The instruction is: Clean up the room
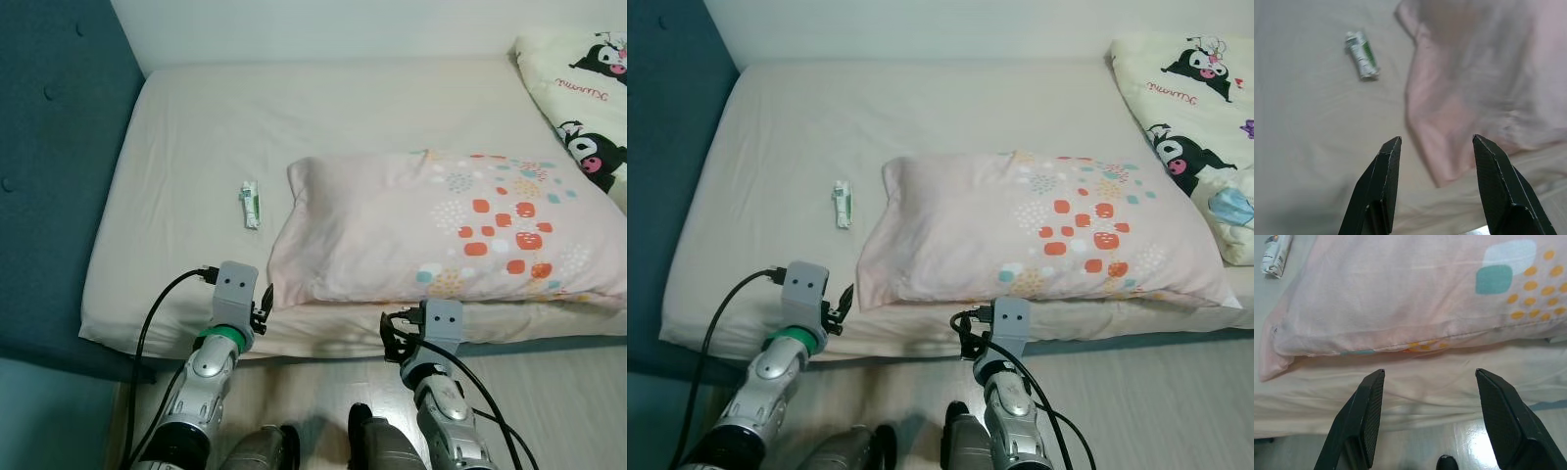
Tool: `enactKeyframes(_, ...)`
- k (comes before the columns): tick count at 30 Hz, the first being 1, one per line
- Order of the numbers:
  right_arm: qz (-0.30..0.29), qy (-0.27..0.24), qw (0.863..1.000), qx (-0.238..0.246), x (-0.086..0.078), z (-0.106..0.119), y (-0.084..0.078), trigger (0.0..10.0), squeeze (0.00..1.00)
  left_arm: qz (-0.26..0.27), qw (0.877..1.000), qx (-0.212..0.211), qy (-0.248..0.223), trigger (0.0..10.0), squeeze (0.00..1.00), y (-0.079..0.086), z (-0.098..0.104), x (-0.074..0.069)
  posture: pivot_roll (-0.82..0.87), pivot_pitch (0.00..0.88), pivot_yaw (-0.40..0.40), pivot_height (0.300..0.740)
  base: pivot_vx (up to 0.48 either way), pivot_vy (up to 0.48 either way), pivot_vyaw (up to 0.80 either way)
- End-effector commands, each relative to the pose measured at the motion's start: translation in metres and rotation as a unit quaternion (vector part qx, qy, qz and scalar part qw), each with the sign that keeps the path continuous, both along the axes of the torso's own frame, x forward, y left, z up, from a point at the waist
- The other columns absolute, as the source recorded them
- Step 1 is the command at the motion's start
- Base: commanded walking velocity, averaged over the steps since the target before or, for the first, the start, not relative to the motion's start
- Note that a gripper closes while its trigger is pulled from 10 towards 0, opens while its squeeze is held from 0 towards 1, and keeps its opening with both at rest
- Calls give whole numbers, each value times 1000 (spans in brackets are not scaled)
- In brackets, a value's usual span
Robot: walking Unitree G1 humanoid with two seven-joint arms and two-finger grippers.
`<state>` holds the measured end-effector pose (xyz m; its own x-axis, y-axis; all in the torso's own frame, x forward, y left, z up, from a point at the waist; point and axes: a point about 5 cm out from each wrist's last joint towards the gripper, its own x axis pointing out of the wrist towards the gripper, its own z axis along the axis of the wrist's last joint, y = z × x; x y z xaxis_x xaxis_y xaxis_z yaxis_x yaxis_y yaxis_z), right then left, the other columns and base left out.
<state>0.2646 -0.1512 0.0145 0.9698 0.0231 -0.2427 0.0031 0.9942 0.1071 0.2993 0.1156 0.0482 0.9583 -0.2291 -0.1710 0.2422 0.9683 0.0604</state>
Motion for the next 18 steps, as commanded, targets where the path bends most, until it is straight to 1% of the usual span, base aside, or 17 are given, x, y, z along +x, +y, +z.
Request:
enactKeyframes(1, 11, 11, 1000, -3, -6, -5, 4, 10000, 0, -5, 1000, 9, 18, 10000, 0, -1, -9, -7, 3, 151, 90, 740, 0, -480, 800)
enactKeyframes(5, 6, 11, 1000, 1, -6, -5, 4, 10000, 0, 1, 1000, 9, 26, 10000, 0, -1, -11, -8, 3, 151, 90, 740, 0, -480, 800)
enactKeyframes(7, -7, 11, 1000, 10, -7, -6, 2, 10000, 0, 12, 999, 1, 39, 10000, 0, 0, -13, -7, 4, 153, 89, 740, 0, 0, 0)
enactKeyframes(11, -15, 14, 1000, 15, -7, -6, -1, 10000, 0, 14, 999, -3, 48, 10000, 0, 0, -14, -6, 4, 153, 89, 740, 0, 0, 0)
enactKeyframes(14, -15, 16, 1000, 15, -8, -7, -1, 10000, 0, 13, 999, -3, 47, 10000, 0, 1, -14, -6, 3, 154, 92, 740, 0, 0, 0)
enactKeyframes(17, -15, 18, 1000, 15, -8, -7, -2, 10000, 0, 10, 998, 6, 59, 10000, 0, 1, -16, -7, 4, 155, 93, 740, 0, 0, 0)
enactKeyframes(18, -15, 18, 1000, 15, -9, -8, -2, 10000, 0, 10, 998, 9, 62, 10000, 0, 1, -17, -7, 3, 155, 94, 740, 0, 435, 0)
